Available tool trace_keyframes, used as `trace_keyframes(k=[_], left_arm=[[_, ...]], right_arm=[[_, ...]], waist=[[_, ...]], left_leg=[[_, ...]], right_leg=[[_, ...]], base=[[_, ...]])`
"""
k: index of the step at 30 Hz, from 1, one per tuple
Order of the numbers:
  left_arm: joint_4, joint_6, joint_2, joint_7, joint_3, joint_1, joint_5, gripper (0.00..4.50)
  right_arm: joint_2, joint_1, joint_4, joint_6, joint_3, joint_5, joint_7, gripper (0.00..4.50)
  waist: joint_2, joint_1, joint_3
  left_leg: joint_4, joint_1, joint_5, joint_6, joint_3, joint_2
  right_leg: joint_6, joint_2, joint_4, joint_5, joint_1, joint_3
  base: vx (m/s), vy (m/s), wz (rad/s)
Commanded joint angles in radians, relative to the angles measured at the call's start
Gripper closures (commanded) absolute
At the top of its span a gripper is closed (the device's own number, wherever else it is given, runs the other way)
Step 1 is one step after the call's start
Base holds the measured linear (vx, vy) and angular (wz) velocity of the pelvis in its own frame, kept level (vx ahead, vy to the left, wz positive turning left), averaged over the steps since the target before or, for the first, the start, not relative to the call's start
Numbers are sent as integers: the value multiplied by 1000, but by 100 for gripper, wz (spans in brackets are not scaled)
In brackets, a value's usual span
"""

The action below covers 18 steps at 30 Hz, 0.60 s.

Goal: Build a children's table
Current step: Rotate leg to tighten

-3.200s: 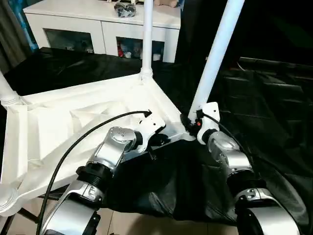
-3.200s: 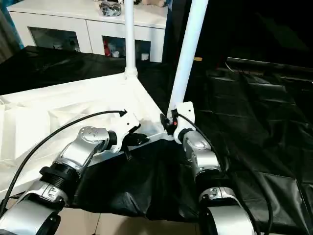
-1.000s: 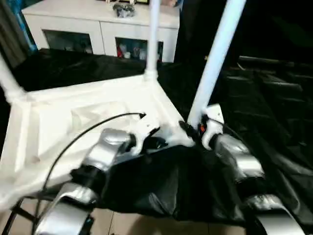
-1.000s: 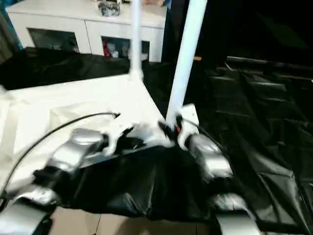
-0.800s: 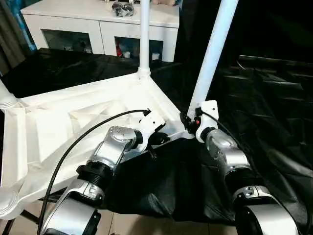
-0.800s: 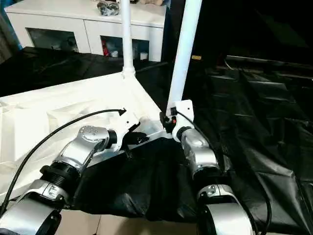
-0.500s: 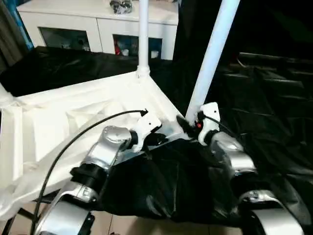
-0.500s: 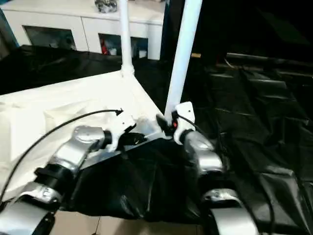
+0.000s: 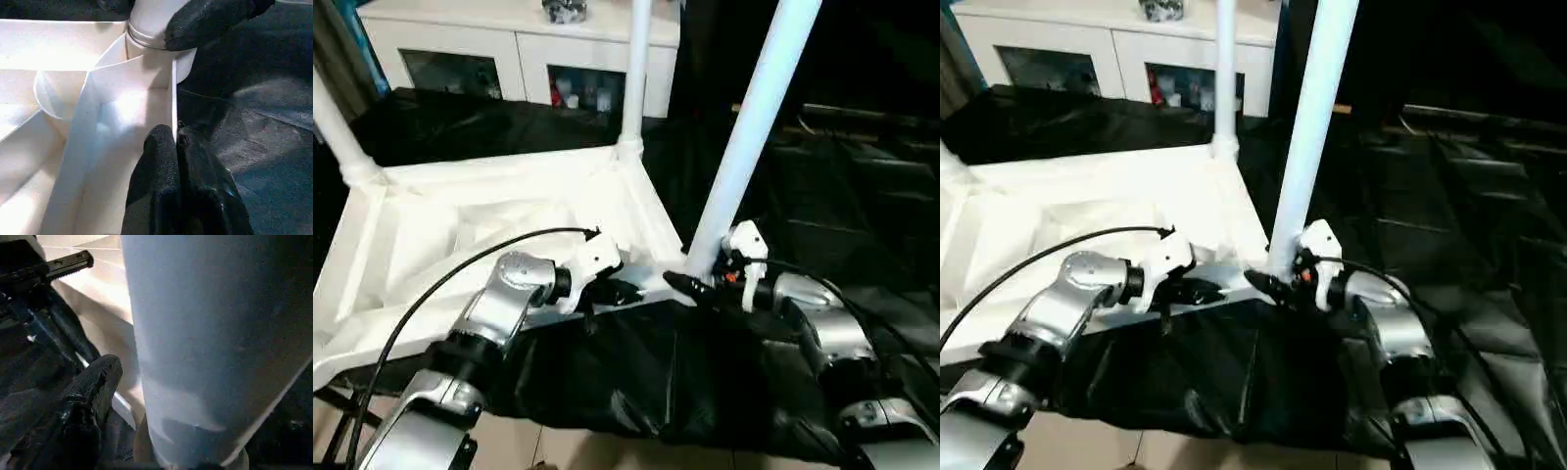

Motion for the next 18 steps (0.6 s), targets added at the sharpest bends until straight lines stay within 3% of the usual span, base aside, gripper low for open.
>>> trace_keyframes(k=[1,6,12,18], left_arm=[[-14,-9,-10,15,1,-6,-26,450],[-14,-12,-8,7,2,-6,-28,450],[-21,-10,-2,-2,3,-1,-32,450],[-37,-4,9,-19,0,11,-37,450]], right_arm=[[3,37,-13,34,53,12,61,91],[-12,67,-58,47,56,26,87,108],[-21,76,-74,57,44,33,83,176],[-30,74,-66,56,36,31,69,210]], waist=[[-2,2,-46],[-1,10,-48],[0,17,-47],[1,18,-50]], left_leg=[[-51,-5,-119,83,-10,46],[-48,-5,-103,91,-10,47],[-49,-5,-117,79,-10,46],[-47,-4,-97,81,-10,46]], right_leg=[[-209,-92,-75,-96,49,57],[-210,-92,-71,-65,51,56],[-199,-92,-74,-103,51,56],[-211,-91,-68,-50,52,55]], base=[[0,0,0],[0,0,0],[0,0,0],[0,0,0]])
